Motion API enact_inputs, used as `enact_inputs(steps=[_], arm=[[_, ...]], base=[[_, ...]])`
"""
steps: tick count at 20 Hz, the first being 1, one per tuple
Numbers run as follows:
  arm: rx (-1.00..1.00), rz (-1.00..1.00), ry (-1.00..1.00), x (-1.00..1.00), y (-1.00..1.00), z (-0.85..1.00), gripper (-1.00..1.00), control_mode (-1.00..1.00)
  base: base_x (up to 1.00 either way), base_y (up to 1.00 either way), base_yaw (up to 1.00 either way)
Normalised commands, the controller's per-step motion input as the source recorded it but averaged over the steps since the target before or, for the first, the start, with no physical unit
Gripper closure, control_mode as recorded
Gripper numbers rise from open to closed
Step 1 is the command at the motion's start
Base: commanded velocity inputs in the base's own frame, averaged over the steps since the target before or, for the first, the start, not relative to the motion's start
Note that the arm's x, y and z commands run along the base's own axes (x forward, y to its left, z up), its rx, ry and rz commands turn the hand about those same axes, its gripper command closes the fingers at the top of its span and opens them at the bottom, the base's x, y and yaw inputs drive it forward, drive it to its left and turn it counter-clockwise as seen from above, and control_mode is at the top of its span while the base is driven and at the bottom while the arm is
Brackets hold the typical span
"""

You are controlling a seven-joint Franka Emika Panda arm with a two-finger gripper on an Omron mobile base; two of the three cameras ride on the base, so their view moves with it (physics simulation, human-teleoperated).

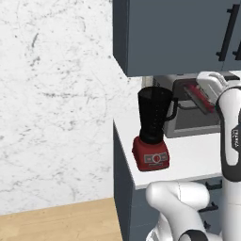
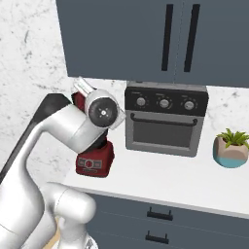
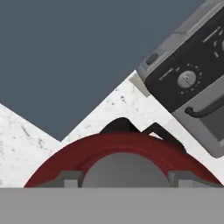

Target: Close the lid blender by securely placing the lid on top.

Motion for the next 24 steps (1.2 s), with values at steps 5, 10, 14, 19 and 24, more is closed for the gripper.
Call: enact_inputs(steps=[5,10,14,19,24], arm=[[-0.21,-0.01,0.12,0.11,0.99,1.00,1.00,-1.00],[-0.35,-0.12,0.17,0.17,0.72,0.50,1.00,-1.00],[-0.37,-0.05,0.09,0.03,0.27,-0.03,1.00,-1.00],[-0.25,-0.04,0.07,0.08,-0.02,-0.12,1.00,-1.00],[-0.08,-0.03,0.08,0.36,-0.29,-0.02,1.00,-1.00]], base=[[0.00,0.00,0.00],[0.00,0.00,0.00],[0.00,0.00,0.00],[0.00,0.00,0.00],[0.00,0.00,0.00]])
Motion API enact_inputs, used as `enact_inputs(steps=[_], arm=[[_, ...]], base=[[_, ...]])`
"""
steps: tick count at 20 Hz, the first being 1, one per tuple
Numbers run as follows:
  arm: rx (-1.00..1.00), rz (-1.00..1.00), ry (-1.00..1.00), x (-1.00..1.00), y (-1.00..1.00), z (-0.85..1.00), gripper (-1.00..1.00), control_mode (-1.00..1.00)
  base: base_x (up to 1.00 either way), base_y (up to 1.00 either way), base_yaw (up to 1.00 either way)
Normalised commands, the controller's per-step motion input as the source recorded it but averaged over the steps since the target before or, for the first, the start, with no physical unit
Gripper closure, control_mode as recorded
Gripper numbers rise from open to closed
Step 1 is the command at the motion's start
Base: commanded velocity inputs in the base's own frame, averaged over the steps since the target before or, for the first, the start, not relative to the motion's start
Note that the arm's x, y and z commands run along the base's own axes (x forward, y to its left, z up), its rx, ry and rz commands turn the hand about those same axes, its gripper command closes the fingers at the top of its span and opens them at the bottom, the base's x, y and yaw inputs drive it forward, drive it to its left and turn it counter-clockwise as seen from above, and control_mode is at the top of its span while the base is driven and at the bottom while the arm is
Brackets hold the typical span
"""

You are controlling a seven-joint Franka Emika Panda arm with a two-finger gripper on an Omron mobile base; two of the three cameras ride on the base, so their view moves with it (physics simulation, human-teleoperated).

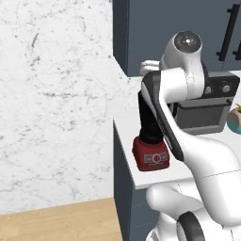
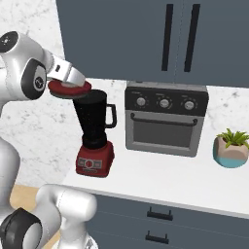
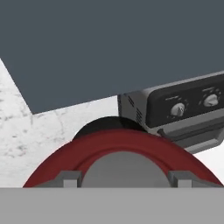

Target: Close the lid blender by securely placing the lid on top.

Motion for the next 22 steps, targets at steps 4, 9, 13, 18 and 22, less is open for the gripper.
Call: enact_inputs(steps=[4,9,13,18,22], arm=[[-0.09,-0.03,0.01,0.38,-0.08,-0.16,1.00,-1.00],[-0.06,-0.03,-0.02,0.38,0.00,-0.22,1.00,-1.00],[-0.03,-0.01,-0.05,0.28,0.00,-0.16,1.00,-1.00],[0.00,-0.02,-0.04,0.30,0.00,-0.12,1.00,-1.00],[0.00,-0.02,0.00,0.33,0.00,-0.01,1.00,-1.00]], base=[[0.00,0.00,0.00],[0.00,0.00,0.00],[0.00,0.00,0.00],[0.00,0.00,0.00],[0.00,0.00,0.00]])
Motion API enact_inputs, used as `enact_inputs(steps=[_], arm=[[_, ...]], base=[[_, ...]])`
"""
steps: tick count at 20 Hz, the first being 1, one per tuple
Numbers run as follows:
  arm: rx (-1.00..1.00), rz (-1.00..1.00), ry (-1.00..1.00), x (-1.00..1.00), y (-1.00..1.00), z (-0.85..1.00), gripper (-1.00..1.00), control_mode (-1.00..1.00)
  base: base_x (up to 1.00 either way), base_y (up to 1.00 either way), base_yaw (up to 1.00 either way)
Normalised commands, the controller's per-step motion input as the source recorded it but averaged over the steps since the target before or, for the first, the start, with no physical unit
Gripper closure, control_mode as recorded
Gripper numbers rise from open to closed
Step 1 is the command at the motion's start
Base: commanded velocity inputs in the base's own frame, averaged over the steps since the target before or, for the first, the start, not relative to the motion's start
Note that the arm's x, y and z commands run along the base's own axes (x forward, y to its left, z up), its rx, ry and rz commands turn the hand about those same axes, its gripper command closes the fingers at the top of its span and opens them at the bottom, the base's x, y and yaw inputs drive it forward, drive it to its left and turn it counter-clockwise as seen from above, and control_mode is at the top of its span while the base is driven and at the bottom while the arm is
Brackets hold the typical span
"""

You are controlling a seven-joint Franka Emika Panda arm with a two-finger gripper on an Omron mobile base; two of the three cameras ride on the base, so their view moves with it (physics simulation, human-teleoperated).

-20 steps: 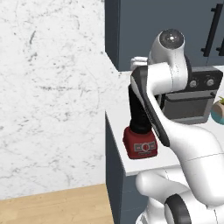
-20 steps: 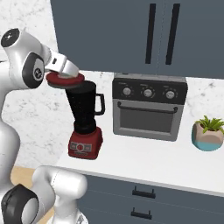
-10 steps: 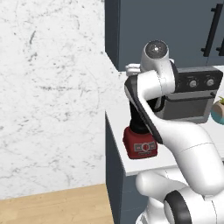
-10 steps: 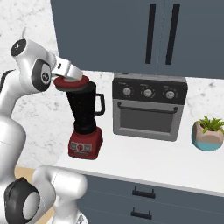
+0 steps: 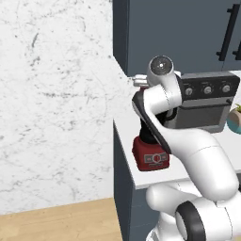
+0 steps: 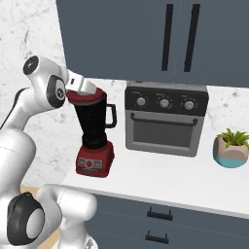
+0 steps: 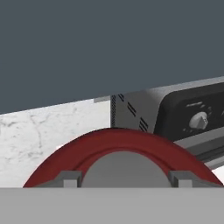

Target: Close the lid blender by securely placing the lid on top.

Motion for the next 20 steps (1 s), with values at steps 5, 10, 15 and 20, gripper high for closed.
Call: enact_inputs(steps=[5,10,15,20], arm=[[0.00,-0.02,0.00,0.31,0.00,0.00,1.00,-1.00],[0.00,-0.01,0.00,0.25,0.00,0.00,1.00,-1.00],[0.00,0.00,-0.02,0.01,-0.01,0.00,1.00,-1.00],[0.04,-0.03,-0.08,0.00,-0.01,0.09,1.00,-1.00]], base=[[0.00,0.00,0.00],[0.00,0.00,0.00],[0.00,0.00,0.00],[0.00,0.00,0.00]])
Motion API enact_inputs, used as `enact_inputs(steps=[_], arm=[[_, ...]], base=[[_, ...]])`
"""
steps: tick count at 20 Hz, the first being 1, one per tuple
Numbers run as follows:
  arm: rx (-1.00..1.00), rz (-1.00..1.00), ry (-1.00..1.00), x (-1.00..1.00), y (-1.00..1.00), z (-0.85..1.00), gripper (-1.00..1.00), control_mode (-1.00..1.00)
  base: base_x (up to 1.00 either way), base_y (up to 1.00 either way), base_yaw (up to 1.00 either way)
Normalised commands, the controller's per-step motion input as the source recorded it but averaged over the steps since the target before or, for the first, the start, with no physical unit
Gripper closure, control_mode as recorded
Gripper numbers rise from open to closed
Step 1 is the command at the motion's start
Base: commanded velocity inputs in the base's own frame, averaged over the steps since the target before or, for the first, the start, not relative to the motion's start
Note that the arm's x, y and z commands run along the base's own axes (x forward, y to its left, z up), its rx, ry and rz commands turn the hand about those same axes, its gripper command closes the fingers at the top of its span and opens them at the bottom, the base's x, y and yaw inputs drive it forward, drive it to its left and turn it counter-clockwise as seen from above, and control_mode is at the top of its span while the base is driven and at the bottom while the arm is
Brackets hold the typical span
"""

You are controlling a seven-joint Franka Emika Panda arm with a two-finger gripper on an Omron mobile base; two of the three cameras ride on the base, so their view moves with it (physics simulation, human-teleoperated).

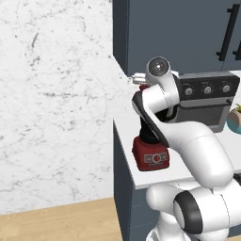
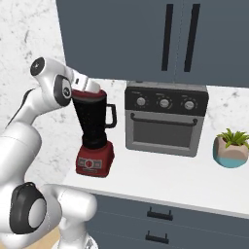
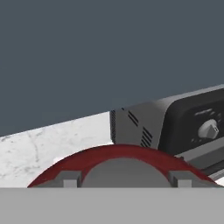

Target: Close the lid blender by securely placing the lid on top.

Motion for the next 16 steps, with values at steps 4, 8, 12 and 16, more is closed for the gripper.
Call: enact_inputs(steps=[4,8,12,16], arm=[[0.06,-0.08,-0.16,0.00,0.00,0.33,1.00,-1.00],[0.05,-0.08,-0.18,0.00,0.00,0.37,1.00,-1.00],[0.00,0.00,0.00,0.00,0.00,0.00,1.00,-1.00],[0.00,0.00,0.00,0.00,0.00,-0.01,1.00,-1.00]], base=[[0.00,0.00,0.00],[0.00,0.00,0.00],[0.00,0.00,0.00],[0.00,0.00,0.00]])
